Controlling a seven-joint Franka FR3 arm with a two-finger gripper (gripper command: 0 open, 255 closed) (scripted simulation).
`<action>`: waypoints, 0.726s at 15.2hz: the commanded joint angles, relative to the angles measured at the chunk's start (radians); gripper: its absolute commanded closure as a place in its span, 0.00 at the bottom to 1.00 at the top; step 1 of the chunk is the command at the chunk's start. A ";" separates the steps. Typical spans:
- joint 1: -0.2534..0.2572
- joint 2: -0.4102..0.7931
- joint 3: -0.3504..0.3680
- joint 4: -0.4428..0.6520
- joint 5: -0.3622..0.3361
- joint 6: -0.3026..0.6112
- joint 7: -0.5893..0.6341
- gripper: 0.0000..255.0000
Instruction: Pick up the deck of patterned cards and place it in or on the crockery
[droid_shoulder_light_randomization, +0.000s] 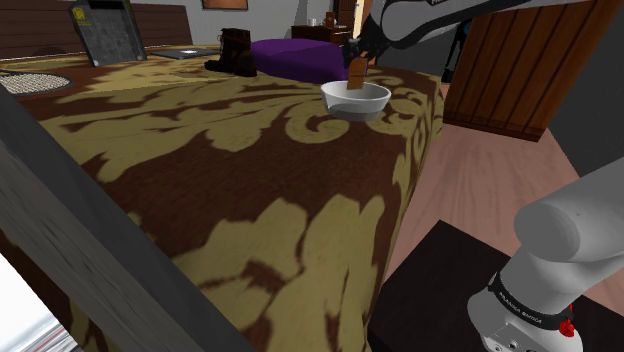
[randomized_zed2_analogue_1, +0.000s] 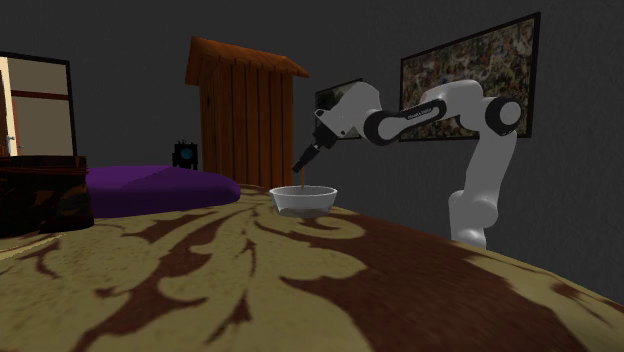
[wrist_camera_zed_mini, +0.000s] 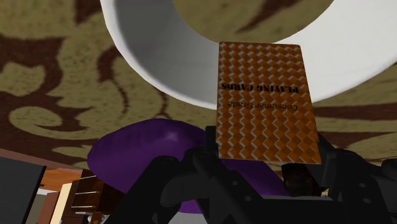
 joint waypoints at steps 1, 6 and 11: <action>0.000 0.001 0.000 -0.002 0.000 0.003 0.000 1.00; 0.000 0.001 0.000 -0.002 0.000 0.003 0.000 0.00; 0.000 0.001 0.000 -0.002 0.000 0.003 0.000 0.00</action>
